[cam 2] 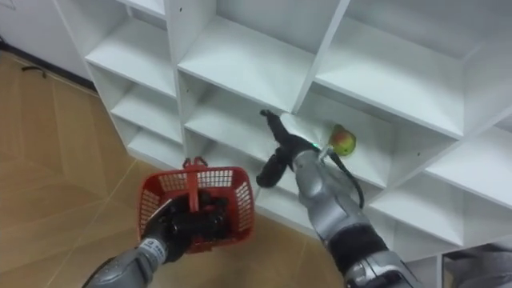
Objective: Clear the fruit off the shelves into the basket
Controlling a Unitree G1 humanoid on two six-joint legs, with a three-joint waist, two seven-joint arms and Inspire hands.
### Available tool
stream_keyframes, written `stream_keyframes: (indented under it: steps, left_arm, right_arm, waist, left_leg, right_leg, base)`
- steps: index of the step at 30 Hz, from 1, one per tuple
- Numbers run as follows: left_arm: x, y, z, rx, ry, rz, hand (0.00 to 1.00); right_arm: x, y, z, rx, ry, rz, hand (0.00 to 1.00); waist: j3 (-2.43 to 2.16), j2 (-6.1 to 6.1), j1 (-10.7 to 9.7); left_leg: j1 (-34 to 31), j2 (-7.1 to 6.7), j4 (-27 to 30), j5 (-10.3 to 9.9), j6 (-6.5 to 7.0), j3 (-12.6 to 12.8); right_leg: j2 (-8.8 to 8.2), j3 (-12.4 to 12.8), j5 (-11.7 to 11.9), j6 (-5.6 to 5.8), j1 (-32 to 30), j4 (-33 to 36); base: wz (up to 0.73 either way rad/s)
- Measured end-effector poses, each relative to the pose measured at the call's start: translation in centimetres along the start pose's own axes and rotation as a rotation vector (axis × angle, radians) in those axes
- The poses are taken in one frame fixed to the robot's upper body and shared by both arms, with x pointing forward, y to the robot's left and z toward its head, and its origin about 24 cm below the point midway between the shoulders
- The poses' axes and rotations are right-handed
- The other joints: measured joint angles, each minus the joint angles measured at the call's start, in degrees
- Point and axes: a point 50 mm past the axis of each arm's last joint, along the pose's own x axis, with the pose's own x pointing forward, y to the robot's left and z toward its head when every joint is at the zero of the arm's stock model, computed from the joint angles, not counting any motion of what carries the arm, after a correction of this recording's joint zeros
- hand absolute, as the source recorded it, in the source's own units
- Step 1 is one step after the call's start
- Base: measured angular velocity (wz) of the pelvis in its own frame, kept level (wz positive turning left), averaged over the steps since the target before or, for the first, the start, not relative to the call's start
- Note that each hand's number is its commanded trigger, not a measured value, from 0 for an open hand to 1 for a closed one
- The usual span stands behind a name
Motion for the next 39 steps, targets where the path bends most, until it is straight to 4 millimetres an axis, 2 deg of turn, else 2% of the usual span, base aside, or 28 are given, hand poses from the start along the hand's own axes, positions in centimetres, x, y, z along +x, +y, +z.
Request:
stream_keyframes:
  steps: [2, 3, 5, 9, 12, 17, 21, 25, 27, 32, 39]
  left_arm:
    - [-0.4, 0.5, -0.5, -0.006, 0.009, 0.02, 1.0]
    - [-0.5, 0.7, -0.5, -0.008, 0.011, 0.026, 1.0]
    - [-0.8, 1.6, -0.3, -0.006, 0.007, 0.053, 1.0]
    - [-0.9, 2.3, 0.0, -0.006, -0.005, 0.075, 1.0]
    - [-0.9, 2.4, 0.2, -0.017, -0.016, 0.09, 1.0]
    - [-0.6, 2.4, 0.7, -0.052, -0.035, 0.101, 1.0]
    - [-0.3, 2.6, 0.9, -0.045, -0.027, 0.114, 1.0]
    - [-0.2, 3.0, 1.4, -0.036, -0.041, 0.15, 1.0]
    - [-0.3, 3.3, 1.5, -0.035, -0.043, 0.162, 1.0]
    - [0.2, 3.7, 2.2, -0.031, -0.048, 0.178, 1.0]
    - [0.4, 4.0, 1.9, -0.025, -0.034, 0.194, 1.0]
  right_arm:
    - [-1.0, 0.9, -2.0, 0.019, 0.05, 0.016, 0.0]
    - [-1.2, 1.1, -2.4, 0.033, 0.064, 0.019, 0.0]
    - [-1.6, 0.7, -3.7, 0.055, 0.099, 0.012, 0.0]
    - [-1.9, -0.9, -5.2, 0.072, 0.148, -0.077, 0.0]
    - [-1.8, -1.7, -5.6, 0.122, 0.169, -0.117, 0.0]
    - [-1.0, -2.7, -6.2, 0.163, 0.222, -0.162, 0.0]
    - [-0.5, -3.5, -6.3, 0.165, 0.25, -0.191, 0.0]
    - [0.2, -4.7, -6.0, 0.135, 0.27, -0.236, 0.0]
    - [0.3, -5.3, -6.0, 0.128, 0.282, -0.258, 0.0]
    - [1.0, -7.2, -4.7, 0.119, 0.254, -0.35, 0.0]
    - [1.4, -8.6, -3.6, 0.112, 0.224, -0.444, 0.0]
  waist:
    - [-0.66, 1.2, -0.6]
    - [-0.76, 1.37, -0.8]
    - [-0.81, 1.46, -1.7]
    - [-0.79, 1.22, -1.8]
    - [-0.72, 0.38, -1.8]
    - [-0.13, -0.94, -1.4]
    - [0.02, -1.09, -1.3]
    - [0.7, -1.44, -1.3]
    - [0.88, -1.58, -1.1]
    - [1.53, -1.23, -0.8]
    - [1.75, -1.38, -0.5]
  left_leg:
    - [0.2, -0.01, 0.0, 0.0, 0.02, 0.3]
    - [0.2, 0.01, 0.0, 0.0, 0.01, 0.4]
    - [0.3, 0.04, -0.1, 0.2, -0.17, 0.6]
    - [1.1, 0.15, -0.1, 0.3, -0.21, 1.4]
    - [0.9, 0.2, -0.1, 0.3, -0.2, 1.7]
    - [-0.8, 0.35, 0.2, 0.3, -0.16, 2.3]
    - [-3.1, 0.67, 1.1, 0.2, -0.11, 2.2]
    - [-6.4, 1.15, 2.8, -0.1, -0.22, 1.9]
    - [-7.3, 1.19, 3.3, -0.2, -0.26, 1.7]
    - [-10.6, 1.9, 4.5, -0.2, -0.3, 1.6]
    - [-12.4, 1.94, 4.5, -0.2, -0.31, 1.6]
  right_leg:
    - [-0.11, 0.2, 0.0, 0.02, 0.0, 0.1]
    - [-0.13, 0.2, 0.0, 0.03, 0.0, 0.2]
    - [-0.3, 0.7, 0.0, -0.01, -0.1, 0.2]
    - [-0.09, 1.8, 0.0, -0.09, 0.2, 0.2]
    - [0.11, 2.2, 0.0, -0.09, -0.2, 0.6]
    - [0.27, 3.0, 0.1, -0.16, -2.1, 0.9]
    - [0.22, 3.0, 0.3, -0.32, -4.2, 1.2]
    - [0.35, 2.7, 0.5, -0.66, -7.0, 1.9]
    - [0.49, 2.5, 0.6, -0.77, -7.6, 2.0]
    - [0.62, 1.6, 1.3, -1.07, -10.3, 2.2]
    - [0.67, 1.5, 1.3, -1.11, -12.1, 2.2]
  base:
    - [-0.11]
    - [-0.07]
    - [-0.05]
    - [-0.11]
    - [-0.08]
    - [-0.05]
    - [0.0]
    - [0.01]
    - [0.04]
    - [0.0]
    - [0.0]
